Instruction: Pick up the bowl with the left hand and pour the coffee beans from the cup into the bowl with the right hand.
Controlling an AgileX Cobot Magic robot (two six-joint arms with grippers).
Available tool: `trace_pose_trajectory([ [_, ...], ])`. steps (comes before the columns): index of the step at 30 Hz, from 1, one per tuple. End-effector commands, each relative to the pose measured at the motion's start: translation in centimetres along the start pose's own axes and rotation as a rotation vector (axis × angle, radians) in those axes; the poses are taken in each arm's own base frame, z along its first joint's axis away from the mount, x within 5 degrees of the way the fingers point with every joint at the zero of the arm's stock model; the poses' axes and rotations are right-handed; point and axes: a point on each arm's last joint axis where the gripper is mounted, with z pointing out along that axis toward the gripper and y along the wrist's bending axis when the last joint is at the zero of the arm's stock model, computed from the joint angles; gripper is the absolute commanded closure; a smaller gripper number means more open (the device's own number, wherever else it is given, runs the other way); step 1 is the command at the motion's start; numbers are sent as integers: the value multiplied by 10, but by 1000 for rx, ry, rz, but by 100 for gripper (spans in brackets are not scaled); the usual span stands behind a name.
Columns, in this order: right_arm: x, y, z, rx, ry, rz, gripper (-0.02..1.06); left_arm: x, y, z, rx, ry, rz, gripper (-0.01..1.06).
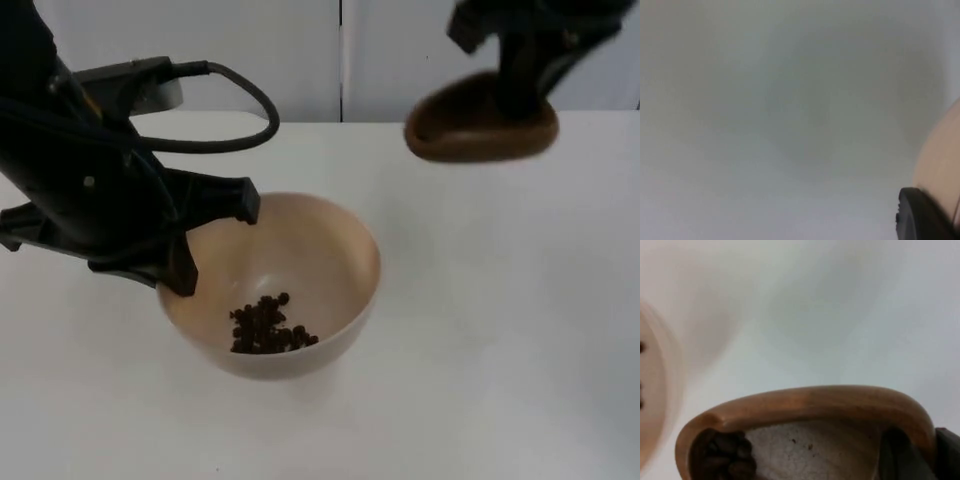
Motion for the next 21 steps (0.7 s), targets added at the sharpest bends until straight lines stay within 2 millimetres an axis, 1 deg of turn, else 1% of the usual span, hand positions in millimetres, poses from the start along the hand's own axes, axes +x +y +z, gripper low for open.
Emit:
trace_pose_trajectory([
  [1,7,-10,13,5,-20,49,104,0,-2,-1,0,-25,12,105],
  [3,14,-16,27,11,-22,75,104,-1,-1,2,-4,-25,15,105],
  [5,24,-20,42,13,-12,88,104,-1,0,9,-13,-7,14,105],
  [6,24,-20,42,13,-12,88,104,-1,0,9,-13,-7,14,105],
  [9,38,-25,60,14,-11,105,104,0,3,24,-30,20,12,105],
  [10,42,-27,65,15,-16,116,104,0,5,30,-37,27,16,105],
  [11,42,-27,65,15,-16,116,104,0,5,30,-37,27,16,105],
  [15,59,-31,85,17,-32,150,104,3,10,46,-72,65,41,105],
  [17,67,-30,95,13,-39,166,104,3,11,50,-79,66,51,105],
  [18,67,-30,95,13,-39,166,104,3,11,50,-79,66,51,105],
  [21,76,-29,109,13,-33,173,104,-1,11,51,-74,27,56,105],
])
